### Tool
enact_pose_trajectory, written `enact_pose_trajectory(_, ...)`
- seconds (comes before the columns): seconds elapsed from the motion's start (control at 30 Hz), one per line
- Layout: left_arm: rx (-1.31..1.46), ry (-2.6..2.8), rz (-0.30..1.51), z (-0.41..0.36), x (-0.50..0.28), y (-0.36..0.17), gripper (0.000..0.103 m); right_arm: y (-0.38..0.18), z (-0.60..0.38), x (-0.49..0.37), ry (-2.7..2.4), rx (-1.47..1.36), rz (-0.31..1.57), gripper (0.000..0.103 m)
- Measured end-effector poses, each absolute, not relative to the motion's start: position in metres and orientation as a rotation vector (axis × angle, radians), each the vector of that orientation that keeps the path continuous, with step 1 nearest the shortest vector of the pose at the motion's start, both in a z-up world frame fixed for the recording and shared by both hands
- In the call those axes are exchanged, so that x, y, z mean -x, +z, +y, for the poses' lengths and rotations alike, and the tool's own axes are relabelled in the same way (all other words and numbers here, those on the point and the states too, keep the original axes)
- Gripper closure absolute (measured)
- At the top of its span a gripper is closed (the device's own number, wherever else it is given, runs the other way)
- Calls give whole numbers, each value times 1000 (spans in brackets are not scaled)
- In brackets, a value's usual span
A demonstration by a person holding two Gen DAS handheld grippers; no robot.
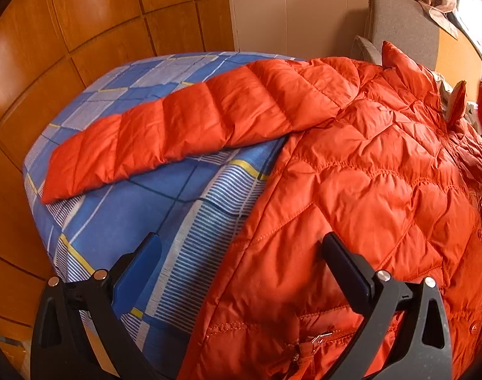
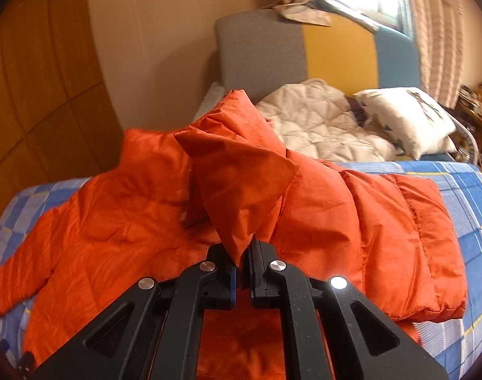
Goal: Fold large clothes
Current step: 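Lift the sleeve cuff with the right tool and fold it across the jacket body, then open the right tool to release the sleeve onto the jacket body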
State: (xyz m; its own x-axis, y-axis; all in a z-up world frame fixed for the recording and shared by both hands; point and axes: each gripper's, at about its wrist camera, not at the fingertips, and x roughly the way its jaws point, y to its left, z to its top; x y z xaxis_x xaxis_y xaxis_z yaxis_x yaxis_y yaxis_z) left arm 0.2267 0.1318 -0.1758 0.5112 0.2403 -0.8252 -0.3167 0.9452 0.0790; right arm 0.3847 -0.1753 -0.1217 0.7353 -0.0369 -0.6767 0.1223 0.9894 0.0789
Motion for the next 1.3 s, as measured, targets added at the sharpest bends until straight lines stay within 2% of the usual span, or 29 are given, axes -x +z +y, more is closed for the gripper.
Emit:
enact_pose_trajectory(0.37, 119, 333, 969, 138, -221, -173, 2, -144, -94, -398, 117, 24, 836, 98)
enact_pose_trajectory(0.73, 148, 328, 988, 139, -221, -179, 2, -170, -67, -401, 219, 127, 946, 97)
enact_pose_trajectory(0.8, 150, 329, 984, 139, -221, -179, 2, -171, -67, -401, 234, 124, 952, 86)
enact_pose_trajectory(0.83, 150, 329, 984, 138, -221, -179, 2, -173, -66, -402, 250, 122, 969, 76)
enact_pose_trajectory(0.9, 148, 329, 988, 137, -222, -180, 2, -174, -62, -400, 283, 121, 978, 50)
enact_pose_trajectory(0.93, 148, 331, 987, 137, -222, -179, 2, -175, -60, -398, 304, 126, 983, 27)
enact_pose_trajectory(0.97, 149, 331, 987, 137, -221, -179, 2, -175, -56, -396, 322, 138, 989, 22)
enact_pose_trajectory(1.3, 147, 331, 976, 129, -223, -169, 2, -137, -90, -345, 349, 80, 900, 21)
